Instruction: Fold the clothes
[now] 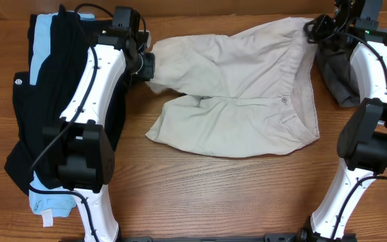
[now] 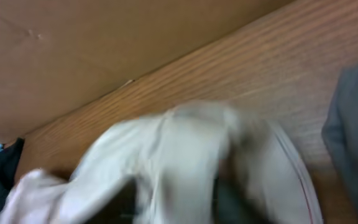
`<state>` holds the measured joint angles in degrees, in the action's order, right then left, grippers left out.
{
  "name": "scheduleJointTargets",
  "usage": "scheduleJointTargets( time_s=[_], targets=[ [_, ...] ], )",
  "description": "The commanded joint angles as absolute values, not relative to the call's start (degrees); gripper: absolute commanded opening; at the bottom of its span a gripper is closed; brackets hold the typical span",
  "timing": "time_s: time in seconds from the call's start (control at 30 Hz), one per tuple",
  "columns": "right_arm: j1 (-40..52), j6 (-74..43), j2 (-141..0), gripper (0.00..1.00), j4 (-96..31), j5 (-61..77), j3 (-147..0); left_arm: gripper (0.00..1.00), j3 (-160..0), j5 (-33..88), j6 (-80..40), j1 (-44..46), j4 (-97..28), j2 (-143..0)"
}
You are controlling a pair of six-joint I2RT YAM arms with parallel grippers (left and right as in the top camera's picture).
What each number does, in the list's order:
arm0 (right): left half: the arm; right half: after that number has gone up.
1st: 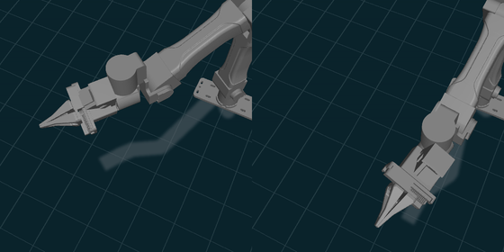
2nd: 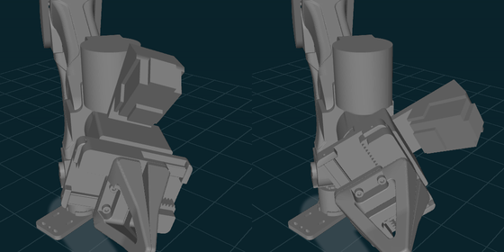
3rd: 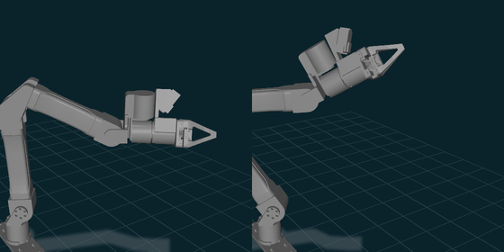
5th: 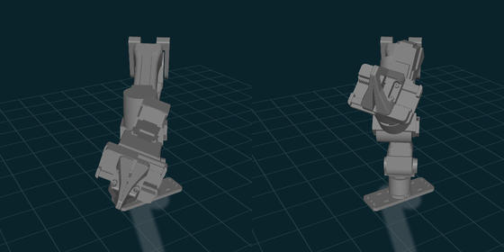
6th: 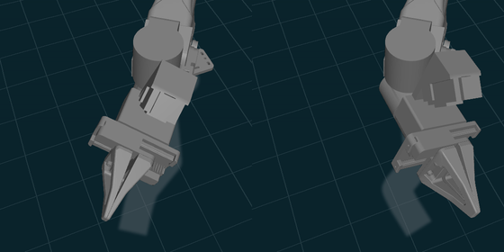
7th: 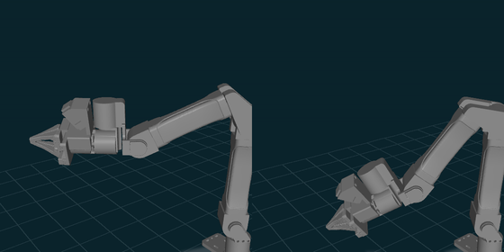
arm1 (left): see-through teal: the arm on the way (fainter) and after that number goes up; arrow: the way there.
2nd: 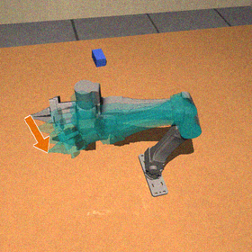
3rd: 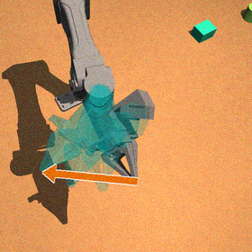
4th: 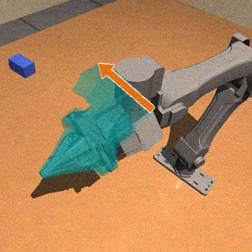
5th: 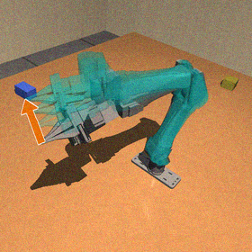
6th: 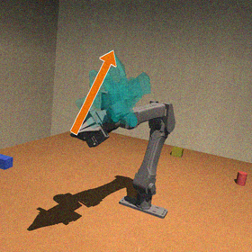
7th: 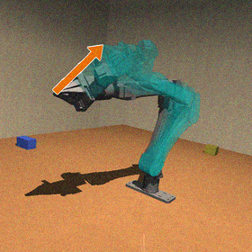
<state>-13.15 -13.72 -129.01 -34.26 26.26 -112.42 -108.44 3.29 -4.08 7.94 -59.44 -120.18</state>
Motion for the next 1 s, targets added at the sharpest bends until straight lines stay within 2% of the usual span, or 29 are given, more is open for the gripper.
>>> scheduleJointTargets(
  time_s=[0.0,0.07,0.1,0.3,0.47,0.6,0.7,0.97],
  targets=[
    [-14.85,-14.17,-127.52,0.96,-36.62,28.25,-114.69,0.65,-108.66,-0.75,-3.81,7.99,-57.76,-119.68],
    [-15.84,-16.32,-125.91,0.98,-39.13,28.97,-115.48,0.81,-110.63,-0.58,-3.86,7.27,-58.08,-119.59],
    [-16.32,-16.56,-124.64,0.98,-40.27,29.61,-115.83,0.85,-112.31,0.16,-3.97,6.74,-58.85,-119.52],
    [-18.20,-14.90,-111.42,1.00,-50.43,30.11,-117.93,0.99,-130.87,8.16,-4.49,4.05,-70.98,-119.33],
    [-18.39,-14.59,-97.49,1.00,-61.43,27.38,-117.93,1.00,-146.76,8.58,-3.75,4.36,-83.79,-118.67],
    [-18.39,-14.61,-88.66,1.00,-71.77,22.44,-117.93,1.00,-152.79,8.60,-2.72,4.99,-91.96,-117.67],
    [-18.39,-14.61,-84.44,1.00,-77.65,20.62,-117.93,1.00,-153.18,8.60,-2.72,5.34,-96.84,-116.95],
    [-18.39,-14.98,-76.93,1.00,-91.77,16.16,-117.93,1.00,-147.37,11.03,-2.83,7.68,-96.82,-111.79]
  ],
)
